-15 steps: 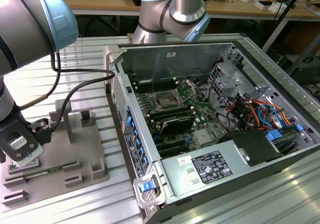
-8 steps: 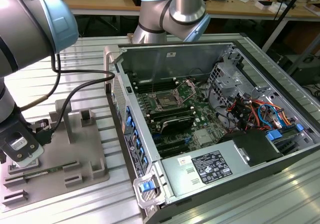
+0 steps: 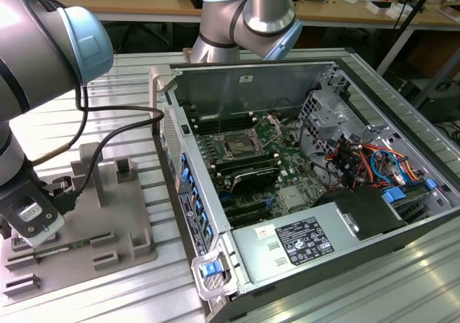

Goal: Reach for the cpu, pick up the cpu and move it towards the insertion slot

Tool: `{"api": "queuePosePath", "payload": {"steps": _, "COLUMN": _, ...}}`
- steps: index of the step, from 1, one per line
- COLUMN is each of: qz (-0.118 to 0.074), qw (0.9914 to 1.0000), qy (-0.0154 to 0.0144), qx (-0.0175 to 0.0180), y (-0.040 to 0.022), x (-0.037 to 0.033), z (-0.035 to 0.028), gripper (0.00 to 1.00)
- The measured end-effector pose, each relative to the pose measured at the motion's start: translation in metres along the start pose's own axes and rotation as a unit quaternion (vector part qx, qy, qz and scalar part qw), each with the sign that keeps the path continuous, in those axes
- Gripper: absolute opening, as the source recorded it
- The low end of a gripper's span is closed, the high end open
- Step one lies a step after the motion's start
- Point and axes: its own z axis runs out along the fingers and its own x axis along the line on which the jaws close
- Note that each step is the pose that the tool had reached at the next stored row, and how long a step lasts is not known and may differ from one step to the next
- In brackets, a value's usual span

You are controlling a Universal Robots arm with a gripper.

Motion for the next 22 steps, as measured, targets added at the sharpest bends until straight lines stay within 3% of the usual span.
{"api": "queuePosePath", "payload": {"steps": 9, "qz": 0.000, "qw": 1.00000, "qy": 0.0002, "qx": -0.0001, "y": 0.0017, "x": -0.0002, "z": 0.0013, "gripper": 0.74}}
{"api": "queuePosePath", "payload": {"steps": 18, "qz": 0.000, "qw": 0.99999, "qy": 0.0032, "qx": 0.0005, "y": 0.0047, "x": -0.0004, "z": 0.0057, "gripper": 0.74}}
{"api": "queuePosePath", "payload": {"steps": 20, "qz": 0.000, "qw": 0.99999, "qy": 0.0032, "qx": 0.0005, "y": 0.0048, "x": -0.0003, "z": 0.0058, "gripper": 0.73}}
{"api": "queuePosePath", "payload": {"steps": 21, "qz": 0.000, "qw": 0.99999, "qy": 0.0032, "qx": 0.0004, "y": 0.0048, "x": -0.0003, "z": 0.0059, "gripper": 0.65}}
{"api": "queuePosePath", "payload": {"steps": 22, "qz": 0.000, "qw": 1.00000, "qy": 0.0031, "qx": 0.0004, "y": 0.0048, "x": -0.0004, "z": 0.0059, "gripper": 0.65}}
